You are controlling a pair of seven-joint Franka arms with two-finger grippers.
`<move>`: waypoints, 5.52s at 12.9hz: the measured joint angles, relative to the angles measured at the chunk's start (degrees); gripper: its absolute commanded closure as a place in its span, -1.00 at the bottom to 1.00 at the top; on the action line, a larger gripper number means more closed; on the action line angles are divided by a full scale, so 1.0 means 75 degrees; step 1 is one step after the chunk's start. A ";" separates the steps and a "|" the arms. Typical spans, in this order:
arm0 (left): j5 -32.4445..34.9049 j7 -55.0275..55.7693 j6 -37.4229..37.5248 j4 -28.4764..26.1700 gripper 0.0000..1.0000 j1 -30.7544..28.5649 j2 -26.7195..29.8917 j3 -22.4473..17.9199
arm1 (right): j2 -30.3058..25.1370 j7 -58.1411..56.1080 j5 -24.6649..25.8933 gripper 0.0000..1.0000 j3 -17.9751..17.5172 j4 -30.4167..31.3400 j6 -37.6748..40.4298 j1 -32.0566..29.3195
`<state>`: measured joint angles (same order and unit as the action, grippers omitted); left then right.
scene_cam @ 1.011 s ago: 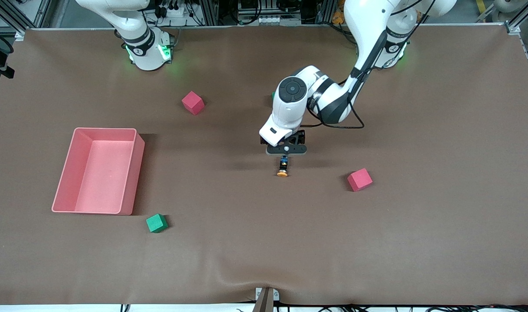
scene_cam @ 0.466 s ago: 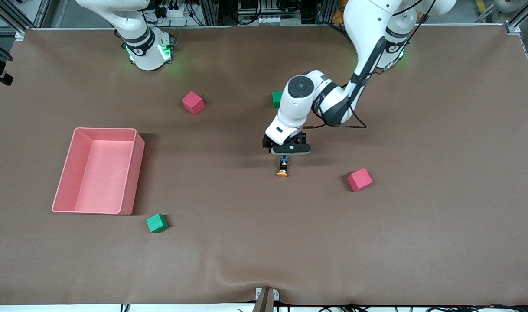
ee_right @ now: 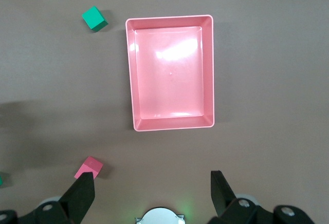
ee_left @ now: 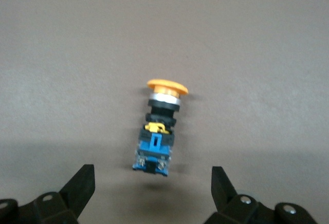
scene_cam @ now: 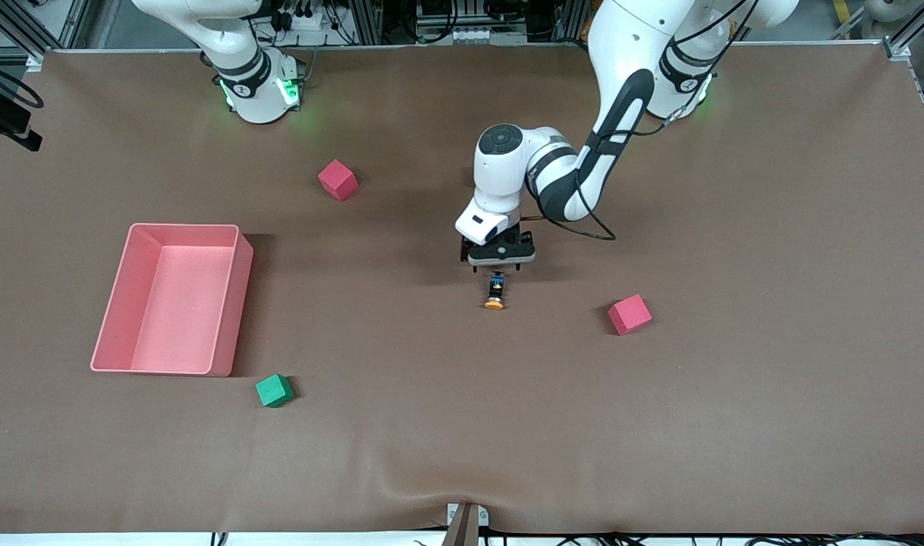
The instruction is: Place and upright button with both arms
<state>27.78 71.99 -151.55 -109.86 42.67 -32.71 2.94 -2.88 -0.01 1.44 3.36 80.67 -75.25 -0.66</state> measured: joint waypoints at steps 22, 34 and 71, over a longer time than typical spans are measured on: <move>0.0273 -0.0742 -0.0024 0.0783 -0.31 -0.0213 -0.0739 -0.0022 | 0.0004 -0.0063 -0.0502 -1.00 0.0163 0.0020 0.0175 -0.0483; -0.0932 -0.1806 0.0105 0.1079 -0.50 -0.0572 -0.0737 0.0163 | 0.0004 -0.0063 -0.0529 -1.00 0.0125 0.0020 0.0180 -0.0512; -0.3247 -0.4522 0.2683 0.3138 0.96 -0.0793 -0.1459 0.0286 | 0.0037 -0.0075 -0.0567 -1.00 0.0046 0.0037 0.0186 -0.0463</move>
<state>3.43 38.07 -131.42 -86.33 36.72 -43.64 5.08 -2.60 -0.57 -2.82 3.70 80.95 -73.86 -4.14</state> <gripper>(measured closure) 0.678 0.000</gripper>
